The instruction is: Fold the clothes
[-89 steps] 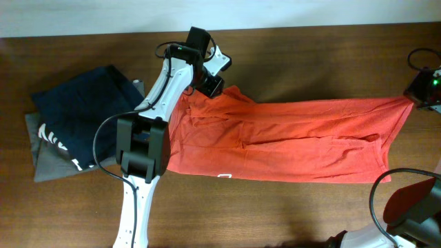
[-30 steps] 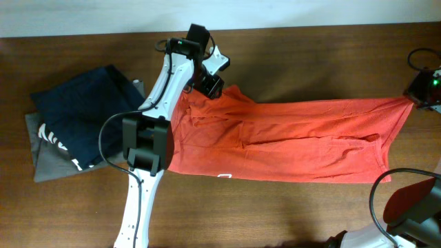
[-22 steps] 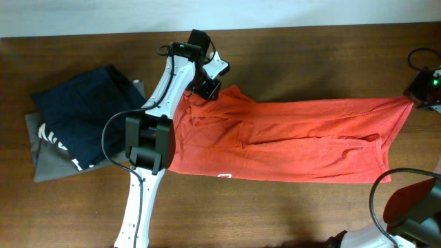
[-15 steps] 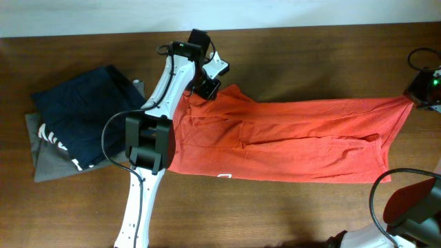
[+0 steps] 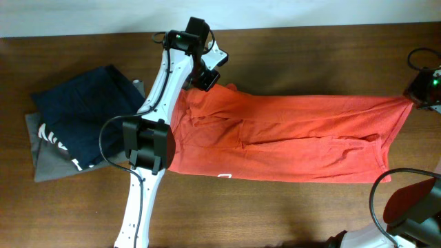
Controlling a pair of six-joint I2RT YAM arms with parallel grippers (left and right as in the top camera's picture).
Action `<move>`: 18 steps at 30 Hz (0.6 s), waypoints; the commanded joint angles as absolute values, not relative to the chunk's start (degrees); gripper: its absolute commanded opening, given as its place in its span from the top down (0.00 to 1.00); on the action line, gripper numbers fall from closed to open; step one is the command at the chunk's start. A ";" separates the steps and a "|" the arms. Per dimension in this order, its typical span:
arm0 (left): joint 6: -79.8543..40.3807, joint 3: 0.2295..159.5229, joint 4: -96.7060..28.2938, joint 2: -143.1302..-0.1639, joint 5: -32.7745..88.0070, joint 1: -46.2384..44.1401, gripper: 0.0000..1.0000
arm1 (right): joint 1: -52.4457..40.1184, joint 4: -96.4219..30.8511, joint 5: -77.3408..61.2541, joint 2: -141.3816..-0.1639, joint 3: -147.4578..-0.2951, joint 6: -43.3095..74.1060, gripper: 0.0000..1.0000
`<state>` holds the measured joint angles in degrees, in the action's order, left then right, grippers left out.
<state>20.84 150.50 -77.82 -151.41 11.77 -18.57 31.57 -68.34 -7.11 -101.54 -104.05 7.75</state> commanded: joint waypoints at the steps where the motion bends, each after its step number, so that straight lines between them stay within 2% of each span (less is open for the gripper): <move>1: 21.10 154.74 -80.23 -151.48 11.03 -18.22 1.00 | 31.48 -68.12 -7.05 -101.62 -104.42 7.97 0.92; 9: 21.12 170.06 -89.34 -150.61 10.66 -18.22 1.00 | 31.53 -68.69 -7.05 -101.62 -104.42 7.97 0.92; 18: 21.06 170.74 -96.73 -148.75 10.66 -18.22 1.00 | 31.53 -76.27 -7.03 -101.62 -104.42 7.97 0.91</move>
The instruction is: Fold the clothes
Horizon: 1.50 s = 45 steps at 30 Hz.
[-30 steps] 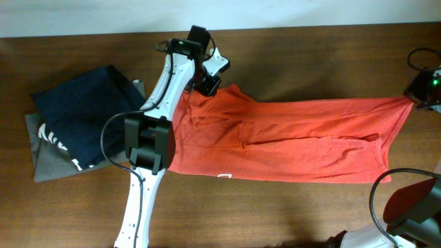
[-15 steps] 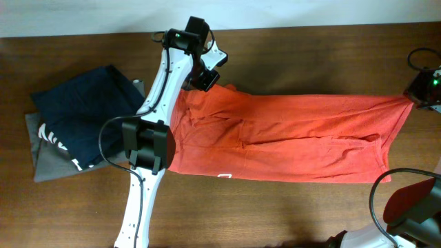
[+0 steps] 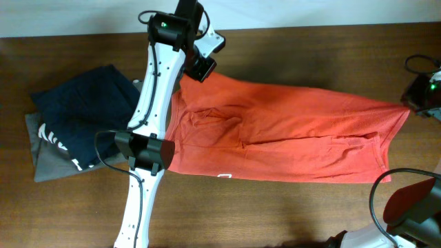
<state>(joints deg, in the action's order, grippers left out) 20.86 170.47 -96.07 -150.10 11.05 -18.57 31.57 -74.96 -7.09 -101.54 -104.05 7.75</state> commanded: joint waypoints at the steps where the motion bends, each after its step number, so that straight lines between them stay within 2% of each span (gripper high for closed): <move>1: 20.86 170.52 -96.71 -148.64 10.66 -18.22 1.00 | 31.53 -77.34 -7.05 -101.62 -104.42 7.99 0.92; 10: 19.79 167.11 -96.73 -146.96 10.63 -18.76 1.00 | 31.57 -83.18 -3.60 -101.62 -104.42 7.97 0.91; 19: 18.24 145.12 -96.73 -136.16 8.80 -18.70 1.00 | 31.53 -83.61 -3.75 -101.62 -103.96 7.94 0.89; 23: 17.41 140.81 -96.73 -135.70 9.65 -18.63 1.00 | 31.57 -83.57 -3.77 -101.62 -100.20 7.92 0.89; 30: 17.67 136.57 -96.73 -135.55 9.61 -18.59 0.99 | 31.68 -78.41 0.73 -101.62 -90.04 9.50 0.89; 34: 17.65 133.58 -96.73 -135.55 9.65 -18.59 0.98 | 31.68 -74.52 0.73 -101.62 -85.34 9.50 0.86; 42: 17.63 127.96 -96.75 -135.22 10.94 -18.59 0.97 | 33.85 -69.78 0.95 -101.62 -84.75 9.50 0.83; 45: 17.61 126.52 -96.75 -134.45 11.25 -18.59 0.97 | 34.94 -68.03 0.93 -101.62 -84.75 9.52 0.86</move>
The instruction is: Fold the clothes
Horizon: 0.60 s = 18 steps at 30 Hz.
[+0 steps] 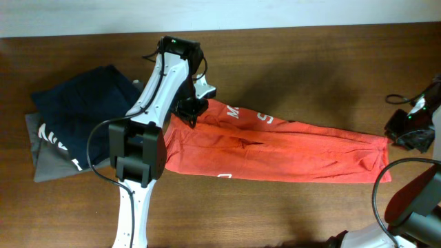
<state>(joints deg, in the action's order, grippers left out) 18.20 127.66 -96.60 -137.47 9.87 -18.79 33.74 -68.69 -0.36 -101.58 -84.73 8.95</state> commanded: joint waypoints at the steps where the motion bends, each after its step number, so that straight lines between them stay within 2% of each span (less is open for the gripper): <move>1: 17.58 126.48 -96.75 -134.26 11.38 -18.59 0.97 | 35.14 -67.83 0.95 -101.62 -84.75 9.50 0.86; 3: 17.61 126.45 -96.75 -133.38 12.29 -18.61 0.97 | 35.57 -67.85 0.89 -101.62 -84.75 9.50 0.86; 7: 17.65 126.45 -96.75 -130.30 12.62 -18.59 0.94 | 35.66 -67.81 -1.23 -101.62 -84.73 9.52 0.72; 9: 17.65 126.45 -96.73 -129.32 12.62 -18.59 0.93 | 35.59 -67.85 -3.07 -101.84 -84.49 9.52 0.63; 12: 17.65 126.45 -96.73 -128.97 12.64 -18.61 0.93 | 35.66 -68.14 -3.05 -102.74 -84.12 9.54 0.41; 14: 17.65 126.45 -96.68 -128.99 12.64 -18.76 0.93 | 35.73 -68.05 -3.20 -103.68 -83.72 9.54 0.40; 18: 17.65 126.45 -96.71 -128.99 12.67 -18.76 0.93 | 35.68 -67.94 -7.31 -107.31 -83.66 9.50 0.46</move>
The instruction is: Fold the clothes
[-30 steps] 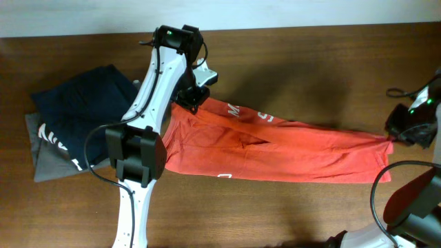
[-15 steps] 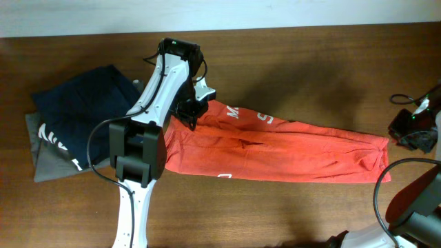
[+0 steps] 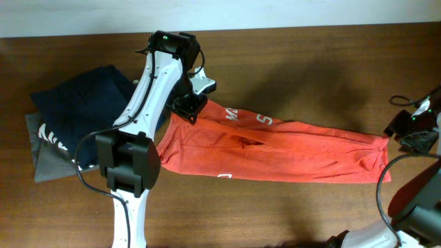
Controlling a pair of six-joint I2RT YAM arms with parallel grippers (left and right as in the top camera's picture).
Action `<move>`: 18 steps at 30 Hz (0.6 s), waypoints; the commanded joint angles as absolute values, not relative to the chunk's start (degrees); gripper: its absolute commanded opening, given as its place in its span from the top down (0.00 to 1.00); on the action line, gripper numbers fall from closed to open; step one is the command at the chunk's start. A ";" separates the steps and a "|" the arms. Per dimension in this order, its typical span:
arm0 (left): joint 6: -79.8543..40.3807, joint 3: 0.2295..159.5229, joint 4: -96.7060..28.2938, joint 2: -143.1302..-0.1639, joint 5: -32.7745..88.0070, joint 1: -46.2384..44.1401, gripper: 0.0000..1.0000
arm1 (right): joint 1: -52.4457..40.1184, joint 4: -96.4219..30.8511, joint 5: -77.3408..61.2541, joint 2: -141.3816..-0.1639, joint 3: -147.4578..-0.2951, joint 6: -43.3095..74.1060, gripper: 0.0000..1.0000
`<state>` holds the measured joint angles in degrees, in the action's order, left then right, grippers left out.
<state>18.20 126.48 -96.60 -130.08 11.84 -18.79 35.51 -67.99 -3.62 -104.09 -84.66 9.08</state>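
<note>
A red shirt (image 3: 296, 151) lies stretched left to right across the middle of the table. Its far edge is folded over toward the front, and white lettering (image 3: 248, 117) shows on the turned-over strip. My left gripper (image 3: 187, 112) sits at the shirt's upper left corner, shut on the cloth. At the far right, my right gripper (image 3: 401, 134) meets the upper right corner, and the edge between the two runs taut. The fingertips of both are too small to make out.
A navy garment (image 3: 83, 110) lies on a grey one (image 3: 43, 162) at the left, close to the shirt's left end. The left arm's base link (image 3: 131, 165) stands over the shirt's lower left. Cables (image 3: 406, 103) trail by the right edge.
The left gripper has shifted slightly up and to the left, and the shirt's lower left corner has drawn a little leftward. The right gripper and the fold look much the same.
The shirt first lay wide and flat, with both grippers at its far corners near the table's back. Then the left gripper held its corner higher. Later the far edge was turned over toward the front, showing white lettering, and the shirt is now a narrower band.
</note>
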 commanded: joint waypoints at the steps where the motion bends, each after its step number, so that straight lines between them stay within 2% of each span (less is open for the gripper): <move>1: 17.65 126.45 -96.71 -128.99 12.64 -18.74 0.92 | 35.68 -67.81 -8.47 -108.33 -83.66 9.47 0.46; 9: 17.65 126.45 -96.25 -128.99 12.64 -18.74 0.92 | 35.75 -66.04 -8.40 -113.93 -83.66 9.30 0.37; 18: 17.65 126.45 -96.07 -128.99 12.62 -18.74 0.92 | 35.75 -64.07 -4.73 -114.87 -82.63 9.61 0.36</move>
<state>18.20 126.48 -96.14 -130.08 11.81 -18.79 35.51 -64.20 -6.50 -114.28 -83.90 9.06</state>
